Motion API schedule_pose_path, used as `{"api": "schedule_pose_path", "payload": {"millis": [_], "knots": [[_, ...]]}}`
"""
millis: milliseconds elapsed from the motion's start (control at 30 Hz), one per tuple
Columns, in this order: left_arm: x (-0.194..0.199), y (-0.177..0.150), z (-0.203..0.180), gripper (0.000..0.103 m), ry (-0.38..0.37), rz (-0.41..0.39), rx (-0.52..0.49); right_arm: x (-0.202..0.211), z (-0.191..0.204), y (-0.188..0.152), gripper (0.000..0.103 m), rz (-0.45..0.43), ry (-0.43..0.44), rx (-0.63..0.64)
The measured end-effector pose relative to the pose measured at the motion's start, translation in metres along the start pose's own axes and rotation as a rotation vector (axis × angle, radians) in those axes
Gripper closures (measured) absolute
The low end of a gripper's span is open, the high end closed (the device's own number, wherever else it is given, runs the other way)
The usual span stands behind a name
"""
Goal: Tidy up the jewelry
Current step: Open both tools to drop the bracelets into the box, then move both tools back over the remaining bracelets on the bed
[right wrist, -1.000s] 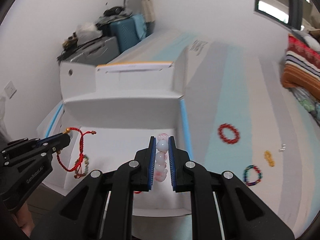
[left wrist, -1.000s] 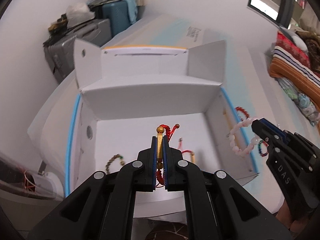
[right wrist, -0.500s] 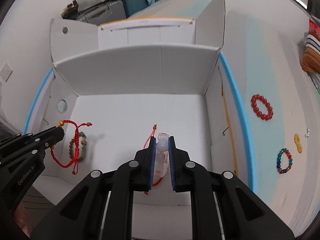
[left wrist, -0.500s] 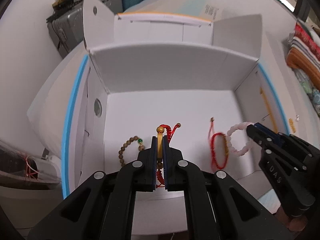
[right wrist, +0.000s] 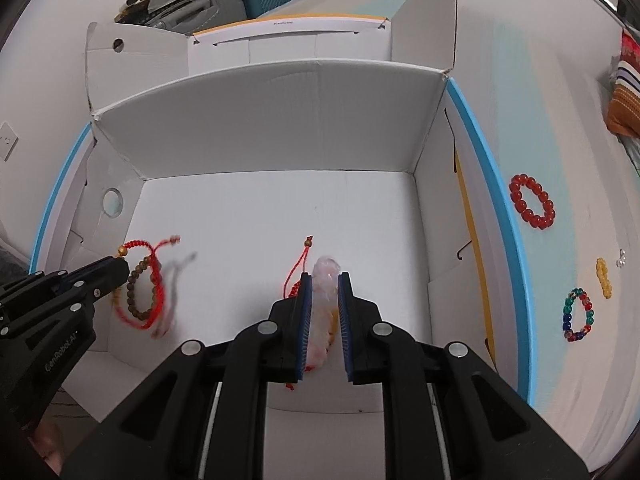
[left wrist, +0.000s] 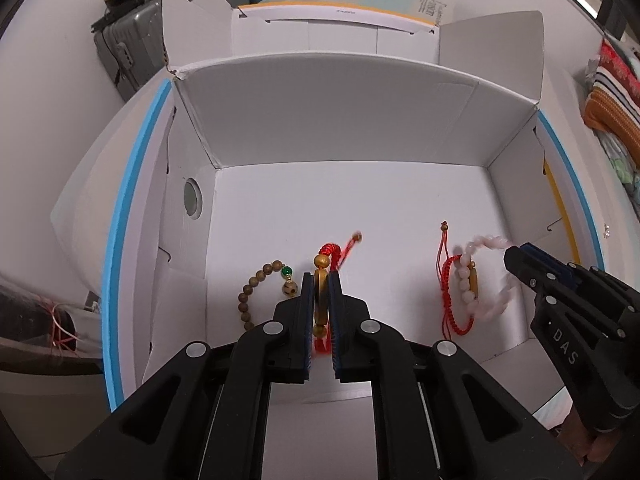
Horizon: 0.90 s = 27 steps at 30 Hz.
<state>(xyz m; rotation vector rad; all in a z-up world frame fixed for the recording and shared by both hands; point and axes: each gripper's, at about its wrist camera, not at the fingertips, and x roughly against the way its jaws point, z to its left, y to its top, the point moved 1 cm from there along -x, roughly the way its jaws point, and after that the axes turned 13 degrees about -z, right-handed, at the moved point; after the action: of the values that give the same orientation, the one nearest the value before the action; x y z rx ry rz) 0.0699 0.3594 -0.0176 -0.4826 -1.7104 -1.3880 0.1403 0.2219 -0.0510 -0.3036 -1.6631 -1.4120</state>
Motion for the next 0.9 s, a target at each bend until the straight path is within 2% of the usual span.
{"api": "schedule_pose_path", "payload": {"millis": [33, 67, 100, 133, 233, 267, 300, 567, 700, 900], "knots": [[0.002, -0.001, -0.001, 0.09, 0.0, -0.004, -0.003, 0.002, 0.0, 0.0, 0.089, -0.007, -0.003, 0.002], [0.005, -0.001, -0.002, 0.085, 0.002, -0.011, -0.001, 0.004, 0.0, 0.001, 0.084, -0.013, -0.005, 0.003], [0.008, -0.001, -0.001, 0.074, 0.005, -0.021, 0.0, 0.008, 0.001, 0.001, 0.074, -0.024, -0.003, 0.006], [0.011, -0.001, -0.001, 0.068, 0.008, -0.031, 0.001, 0.013, 0.001, 0.003, 0.07, -0.039, 0.002, 0.006], [0.022, -0.003, -0.003, 0.063, 0.016, -0.058, -0.009, 0.03, 0.001, 0.006, 0.053, -0.088, -0.006, 0.019], [0.026, -0.004, -0.005, 0.061, 0.007, -0.064, -0.014, 0.035, 0.0, 0.007, 0.044, -0.106, -0.012, 0.018], [0.029, -0.004, -0.007, 0.057, 0.004, -0.069, -0.016, 0.043, -0.003, 0.008, 0.039, -0.131, -0.018, 0.013], [0.046, -0.003, -0.029, 0.034, -0.012, -0.129, -0.042, 0.082, -0.036, 0.014, 0.02, -0.227, -0.086, -0.02], [0.054, -0.001, -0.046, 0.017, -0.026, -0.155, -0.056, 0.092, -0.054, 0.015, 0.013, -0.25, -0.121, -0.024], [0.065, 0.002, -0.079, 0.01, -0.051, -0.181, -0.089, 0.106, -0.085, 0.011, 0.008, -0.283, -0.167, -0.035]]}}
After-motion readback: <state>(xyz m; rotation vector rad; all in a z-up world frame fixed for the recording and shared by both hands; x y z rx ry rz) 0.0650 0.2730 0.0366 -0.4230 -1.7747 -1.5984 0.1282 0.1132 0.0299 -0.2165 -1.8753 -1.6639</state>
